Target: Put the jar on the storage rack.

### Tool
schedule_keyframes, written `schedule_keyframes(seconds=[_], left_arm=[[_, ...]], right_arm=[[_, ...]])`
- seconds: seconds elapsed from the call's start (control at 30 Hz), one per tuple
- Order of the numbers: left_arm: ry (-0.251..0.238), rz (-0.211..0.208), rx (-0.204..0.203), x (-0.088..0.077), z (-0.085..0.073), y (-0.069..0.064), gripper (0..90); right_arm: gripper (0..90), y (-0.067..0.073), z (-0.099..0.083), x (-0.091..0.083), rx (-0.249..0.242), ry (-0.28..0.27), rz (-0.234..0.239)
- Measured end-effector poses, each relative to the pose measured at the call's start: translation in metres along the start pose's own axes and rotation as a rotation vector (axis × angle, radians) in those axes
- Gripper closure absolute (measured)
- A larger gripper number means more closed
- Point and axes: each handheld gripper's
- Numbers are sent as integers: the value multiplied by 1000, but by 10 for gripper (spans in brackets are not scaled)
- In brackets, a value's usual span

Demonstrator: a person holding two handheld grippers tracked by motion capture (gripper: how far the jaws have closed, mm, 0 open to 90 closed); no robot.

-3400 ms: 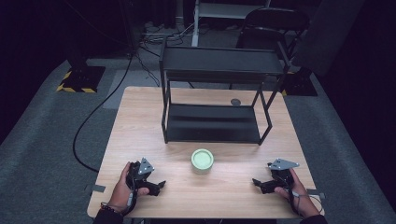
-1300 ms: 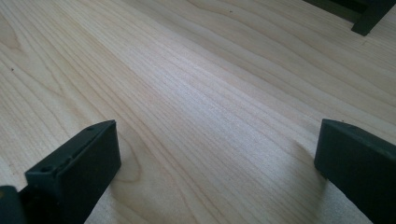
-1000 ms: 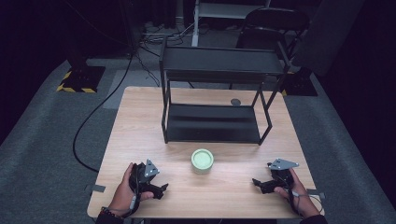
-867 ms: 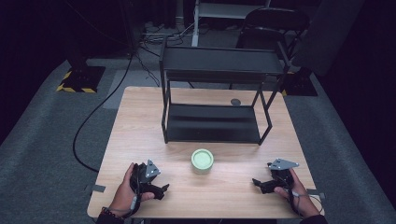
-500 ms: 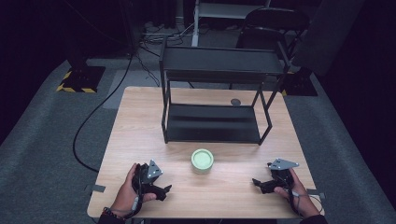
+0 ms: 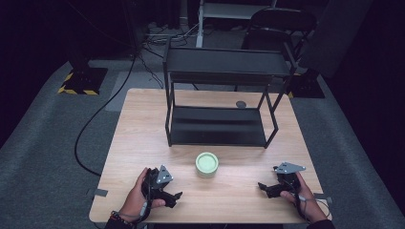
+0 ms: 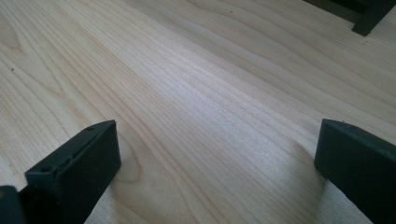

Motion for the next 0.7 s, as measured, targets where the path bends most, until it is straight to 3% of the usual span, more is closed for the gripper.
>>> schedule_keyframes(seconds=[0.7], left_arm=[[-2, 8, 31, 3, 11, -7, 21]], right_arm=[[1, 0, 0, 0, -2, 0, 1]])
Point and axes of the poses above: each handheld gripper's, and its own axes: x roughly forward along the jaws, z roughly out of its top, y roughly to its left, and after that the axes turned 8 degrees about y, right-handed
